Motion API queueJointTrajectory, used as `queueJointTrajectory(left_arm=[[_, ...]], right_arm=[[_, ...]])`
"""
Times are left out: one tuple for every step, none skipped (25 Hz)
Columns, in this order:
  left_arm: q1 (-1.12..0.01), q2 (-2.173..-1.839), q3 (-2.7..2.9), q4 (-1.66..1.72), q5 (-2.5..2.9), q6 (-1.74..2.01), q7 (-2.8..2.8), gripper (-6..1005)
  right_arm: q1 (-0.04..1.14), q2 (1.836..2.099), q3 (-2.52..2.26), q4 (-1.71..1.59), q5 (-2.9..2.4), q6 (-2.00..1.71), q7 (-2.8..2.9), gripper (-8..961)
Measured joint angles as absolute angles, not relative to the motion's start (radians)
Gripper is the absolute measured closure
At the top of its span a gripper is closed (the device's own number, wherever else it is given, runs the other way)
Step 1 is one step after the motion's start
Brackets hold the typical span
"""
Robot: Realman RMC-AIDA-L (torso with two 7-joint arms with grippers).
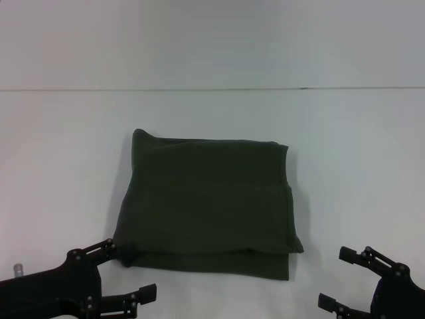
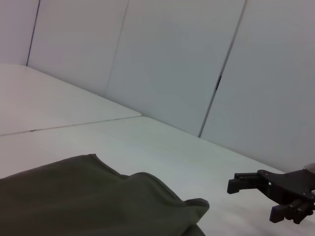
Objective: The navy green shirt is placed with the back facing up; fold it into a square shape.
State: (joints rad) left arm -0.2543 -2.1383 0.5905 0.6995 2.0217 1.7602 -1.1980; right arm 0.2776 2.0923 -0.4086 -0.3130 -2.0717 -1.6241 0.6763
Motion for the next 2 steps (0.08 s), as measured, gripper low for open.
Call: queueJointTrajectory(left_arm=[[-0.255,-2.138,0.591,0.699,2.022,1.76,-1.198,90],[-0.255,-2.138,0.592,0.698,2.022,1.76,-1.199,90]], right_arm=[[0.277,2.092,-0.408,-0.313,-2.071,-1.625,0.676,7],[0.277,2.092,-0.408,-0.314,-2.071,-1.625,0.676,7]])
